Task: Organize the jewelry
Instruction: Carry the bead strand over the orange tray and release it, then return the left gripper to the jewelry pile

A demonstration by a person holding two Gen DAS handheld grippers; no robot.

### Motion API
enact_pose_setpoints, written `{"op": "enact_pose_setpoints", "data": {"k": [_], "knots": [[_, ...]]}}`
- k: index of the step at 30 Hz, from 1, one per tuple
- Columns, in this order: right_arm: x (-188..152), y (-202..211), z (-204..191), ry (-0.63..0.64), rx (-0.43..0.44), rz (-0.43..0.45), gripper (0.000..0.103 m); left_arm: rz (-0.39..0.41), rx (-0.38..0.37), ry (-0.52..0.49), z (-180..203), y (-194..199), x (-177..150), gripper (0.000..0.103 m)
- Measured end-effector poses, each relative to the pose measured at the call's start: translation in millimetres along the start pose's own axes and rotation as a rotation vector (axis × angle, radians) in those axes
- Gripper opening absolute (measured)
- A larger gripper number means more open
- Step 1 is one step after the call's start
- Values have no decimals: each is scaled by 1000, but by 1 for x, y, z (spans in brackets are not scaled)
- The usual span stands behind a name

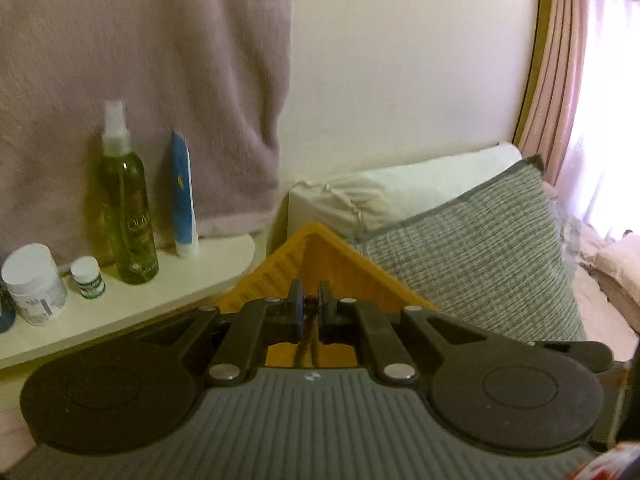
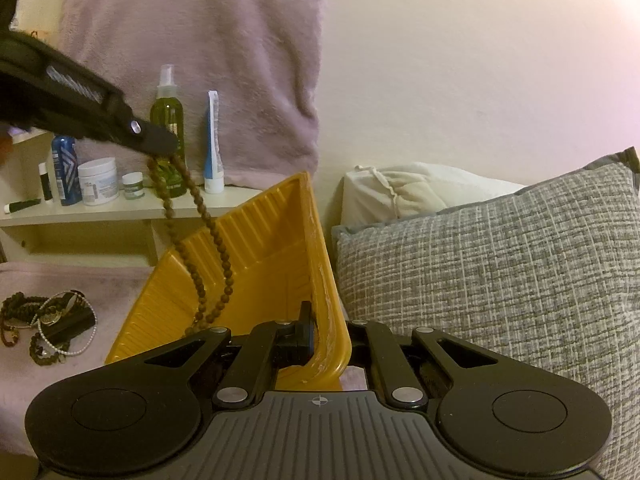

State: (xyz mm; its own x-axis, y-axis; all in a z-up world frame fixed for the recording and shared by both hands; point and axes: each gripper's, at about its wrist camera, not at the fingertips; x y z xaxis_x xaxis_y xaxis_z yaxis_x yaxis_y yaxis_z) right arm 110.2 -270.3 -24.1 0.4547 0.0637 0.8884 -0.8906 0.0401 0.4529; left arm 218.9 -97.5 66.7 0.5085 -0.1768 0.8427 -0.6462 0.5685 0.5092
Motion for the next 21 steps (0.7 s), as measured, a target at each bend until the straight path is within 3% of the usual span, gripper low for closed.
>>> {"op": "enact_pose_setpoints", "data": {"k": [6,11,18,21], "knots": [[0,0,0,-8,-3,-3,6,-20,14,20,-9,-3,-3,7],[0,1,-1,-11,-2,-2,6,27,77,54,-34,24,-7,16],[0,1,-1,-9,-3,-1,6,107,290,138,-84,86,-30,19],[0,1,-1,-10,-4,-3,6,139,414,167,-106,114,-46,23]]}}
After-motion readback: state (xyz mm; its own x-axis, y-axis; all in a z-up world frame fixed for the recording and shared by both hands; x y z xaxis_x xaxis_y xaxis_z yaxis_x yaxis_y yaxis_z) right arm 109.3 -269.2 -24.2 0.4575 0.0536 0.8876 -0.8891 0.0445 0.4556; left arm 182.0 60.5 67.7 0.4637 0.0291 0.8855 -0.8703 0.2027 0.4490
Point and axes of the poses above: each gripper's, at about its wrist camera, not at the fingertips, and y roughly against the way its jaws point, z to its right, x to its top, and after that the axes turned 4 degrees about y, right-handed
